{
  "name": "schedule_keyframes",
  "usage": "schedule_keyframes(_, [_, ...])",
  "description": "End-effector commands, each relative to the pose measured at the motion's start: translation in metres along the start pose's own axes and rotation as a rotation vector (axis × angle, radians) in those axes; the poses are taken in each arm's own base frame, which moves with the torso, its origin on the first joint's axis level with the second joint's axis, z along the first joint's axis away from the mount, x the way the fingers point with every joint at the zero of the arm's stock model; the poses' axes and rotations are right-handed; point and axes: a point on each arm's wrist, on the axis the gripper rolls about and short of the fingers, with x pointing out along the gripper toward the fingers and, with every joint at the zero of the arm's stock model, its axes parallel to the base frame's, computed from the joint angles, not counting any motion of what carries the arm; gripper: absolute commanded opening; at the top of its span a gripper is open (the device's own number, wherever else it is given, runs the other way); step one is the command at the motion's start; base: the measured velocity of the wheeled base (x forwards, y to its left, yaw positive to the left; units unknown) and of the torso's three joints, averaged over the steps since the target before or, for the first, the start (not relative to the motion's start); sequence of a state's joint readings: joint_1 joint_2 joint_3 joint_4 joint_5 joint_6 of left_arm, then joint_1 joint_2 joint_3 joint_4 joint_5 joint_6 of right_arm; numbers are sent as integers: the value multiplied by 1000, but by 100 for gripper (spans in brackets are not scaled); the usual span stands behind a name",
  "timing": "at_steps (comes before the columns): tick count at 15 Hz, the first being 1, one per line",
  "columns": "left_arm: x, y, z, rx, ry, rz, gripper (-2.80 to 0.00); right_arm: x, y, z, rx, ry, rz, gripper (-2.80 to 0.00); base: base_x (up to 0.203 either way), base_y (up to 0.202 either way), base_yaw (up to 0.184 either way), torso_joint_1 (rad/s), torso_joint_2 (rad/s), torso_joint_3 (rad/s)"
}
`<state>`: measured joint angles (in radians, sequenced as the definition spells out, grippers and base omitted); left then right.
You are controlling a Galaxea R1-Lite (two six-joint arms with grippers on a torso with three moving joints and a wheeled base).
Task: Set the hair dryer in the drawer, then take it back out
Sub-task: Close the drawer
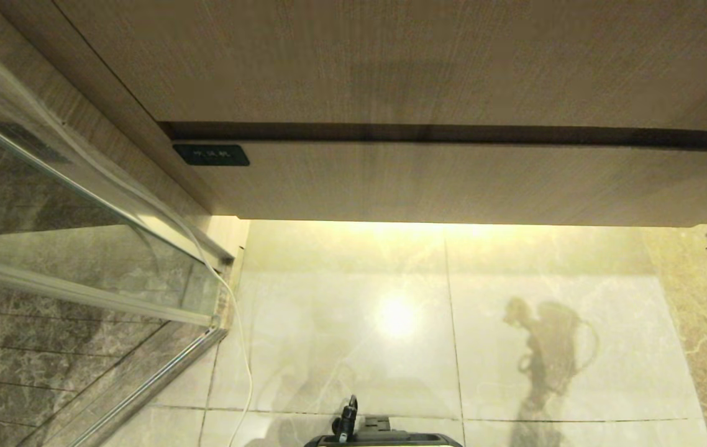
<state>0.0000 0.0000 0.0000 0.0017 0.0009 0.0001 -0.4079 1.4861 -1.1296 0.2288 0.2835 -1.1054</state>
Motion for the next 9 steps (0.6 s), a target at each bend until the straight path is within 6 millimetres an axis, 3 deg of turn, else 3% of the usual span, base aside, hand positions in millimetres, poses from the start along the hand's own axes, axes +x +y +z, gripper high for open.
schedule_keyframes(1, [0, 0, 0, 0, 0, 1, -280, 22, -6, -4, -33, -14, -6, -280, 0, 0, 0, 0, 0, 0])
schedule_keyframes(5, [0, 0, 0, 0, 0, 1, -280, 57, -28, -4, -111, -94, -148, -280, 0, 0, 0, 0, 0, 0])
schedule_keyframes(9, [0, 0, 0, 0, 0, 0, -280, 70, -36, -4, -118, -112, -161, -280, 0, 0, 0, 0, 0, 0])
